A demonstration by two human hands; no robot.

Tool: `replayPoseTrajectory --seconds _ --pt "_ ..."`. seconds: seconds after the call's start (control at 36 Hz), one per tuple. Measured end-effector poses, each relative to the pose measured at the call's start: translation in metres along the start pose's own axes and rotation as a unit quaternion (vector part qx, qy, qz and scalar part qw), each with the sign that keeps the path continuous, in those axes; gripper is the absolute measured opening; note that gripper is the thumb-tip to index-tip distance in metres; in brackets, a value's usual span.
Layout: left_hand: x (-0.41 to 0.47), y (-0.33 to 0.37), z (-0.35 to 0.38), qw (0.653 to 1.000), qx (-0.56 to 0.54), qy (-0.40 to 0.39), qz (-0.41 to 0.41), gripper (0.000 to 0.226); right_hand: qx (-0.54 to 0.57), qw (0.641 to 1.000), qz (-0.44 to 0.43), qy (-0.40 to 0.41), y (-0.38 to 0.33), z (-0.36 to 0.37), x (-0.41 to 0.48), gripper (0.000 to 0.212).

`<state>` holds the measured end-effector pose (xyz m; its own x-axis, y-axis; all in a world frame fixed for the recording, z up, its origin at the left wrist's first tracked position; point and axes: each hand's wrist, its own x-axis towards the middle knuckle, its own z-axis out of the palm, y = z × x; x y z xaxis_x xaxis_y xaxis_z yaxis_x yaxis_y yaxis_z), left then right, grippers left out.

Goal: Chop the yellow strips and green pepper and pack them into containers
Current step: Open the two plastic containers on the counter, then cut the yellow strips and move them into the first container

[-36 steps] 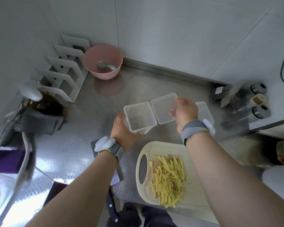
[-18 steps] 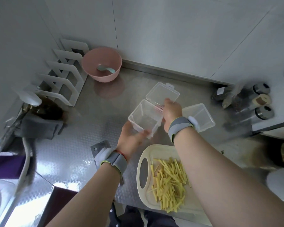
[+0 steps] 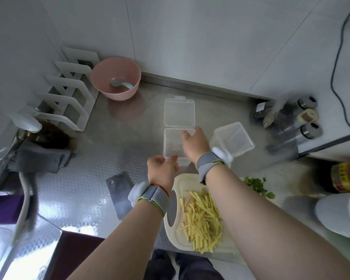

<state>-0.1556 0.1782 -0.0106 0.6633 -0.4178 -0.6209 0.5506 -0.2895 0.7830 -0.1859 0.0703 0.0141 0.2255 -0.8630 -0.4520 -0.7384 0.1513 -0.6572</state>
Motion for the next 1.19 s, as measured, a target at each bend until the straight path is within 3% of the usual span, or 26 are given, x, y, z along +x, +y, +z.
replayPoseTrajectory --seconds 0.14,0.22,0.31,0.53,0.67,0.81,0.92,1.08,1.19 --pt "-0.01 0.001 0.002 0.999 0.049 -0.013 0.013 0.021 -0.061 0.994 -0.061 0.072 0.008 -0.01 -0.03 0.044" --pt "-0.013 0.001 -0.002 0.996 0.092 -0.006 0.003 0.046 -0.052 0.984 -0.124 0.12 0.014 -0.012 -0.051 0.039" --pt "-0.015 -0.001 -0.012 0.991 0.129 0.021 0.013 0.034 -0.062 0.974 -0.176 0.132 0.019 -0.009 -0.069 0.033" --pt "-0.038 -0.015 -0.072 0.959 0.27 0.078 0.021 0.012 -0.095 0.974 -0.207 0.0 0.04 0.025 -0.121 0.021" --pt "-0.061 -0.049 -0.118 0.942 0.302 0.149 -0.004 0.019 -0.136 0.962 -0.201 -0.129 0.06 0.06 -0.15 0.016" --pt "-0.078 -0.09 -0.151 0.906 0.339 0.226 -0.117 0.043 -0.163 0.949 -0.161 -0.218 0.087 0.091 -0.167 0.016" --pt "-0.081 -0.115 -0.162 0.905 0.344 0.221 -0.115 0.06 -0.172 0.941 -0.16 -0.242 0.107 0.102 -0.175 0.013" --pt "-0.095 -0.117 -0.148 0.9 0.365 0.236 0.03 0.025 -0.118 0.957 -0.166 -0.208 0.122 0.102 -0.179 0.009" --pt "-0.109 -0.117 -0.129 0.896 0.389 0.203 0.062 0.02 -0.094 0.969 -0.15 -0.169 0.137 0.077 -0.182 0.013"
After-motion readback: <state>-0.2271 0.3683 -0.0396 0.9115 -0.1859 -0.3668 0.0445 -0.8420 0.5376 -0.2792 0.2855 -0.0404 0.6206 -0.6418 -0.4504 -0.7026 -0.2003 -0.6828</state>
